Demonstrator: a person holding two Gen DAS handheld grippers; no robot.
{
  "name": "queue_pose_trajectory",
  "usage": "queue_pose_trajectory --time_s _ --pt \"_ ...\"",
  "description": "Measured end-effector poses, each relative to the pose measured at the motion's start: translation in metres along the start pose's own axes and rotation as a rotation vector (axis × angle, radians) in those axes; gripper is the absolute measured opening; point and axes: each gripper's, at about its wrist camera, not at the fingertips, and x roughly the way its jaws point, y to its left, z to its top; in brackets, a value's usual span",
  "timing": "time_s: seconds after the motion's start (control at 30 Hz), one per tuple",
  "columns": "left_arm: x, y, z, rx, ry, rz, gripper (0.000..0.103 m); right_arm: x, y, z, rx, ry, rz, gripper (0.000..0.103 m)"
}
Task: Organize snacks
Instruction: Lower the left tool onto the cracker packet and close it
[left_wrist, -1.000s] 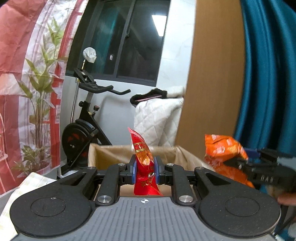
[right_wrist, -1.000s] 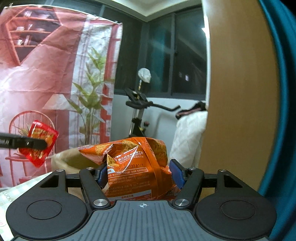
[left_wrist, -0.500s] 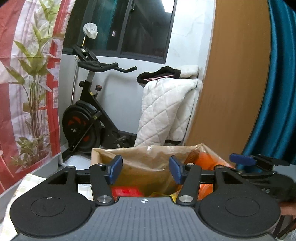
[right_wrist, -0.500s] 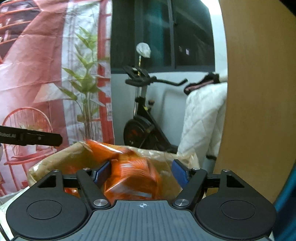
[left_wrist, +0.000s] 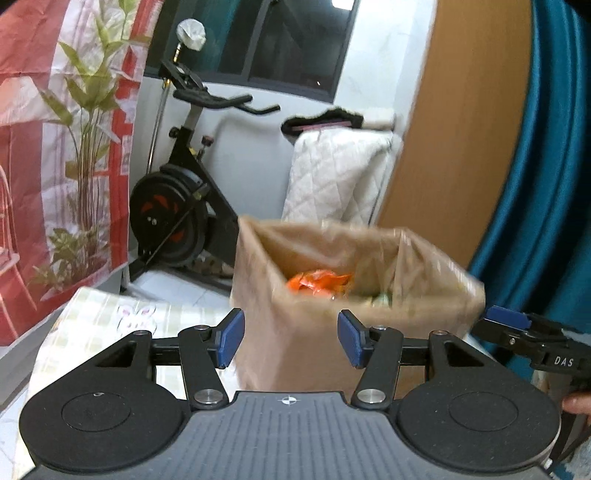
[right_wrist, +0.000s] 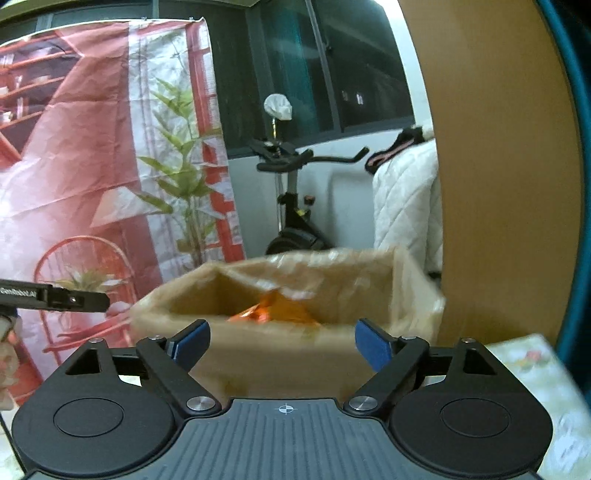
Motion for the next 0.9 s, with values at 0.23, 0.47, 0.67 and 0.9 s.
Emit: queue_pose_trajectory --time_s 0.23,0.47,0.67,0.9 --pt "0.013 0.026 -0.055 -0.041 0.145 -0.018 0.057 0.037 0.034 -0.074 -0.021 0.198 0.033 0.084" --pt "0.034 0.051 -0.089 -0.037 0.277 -0.036 0.057 0.076 0.084 -0.124 -0.117 0.382 0.087 0.089" --pt "0.044 0.060 -0.105 -0.019 0.348 -0.056 0.057 0.090 0.122 -0.145 -0.194 0.476 0.133 0.092" --pt "0.064 0.053 -0.122 -0.042 0.409 -0.093 0.057 0.086 0.102 -0.148 -0.168 0.491 0.071 0.077"
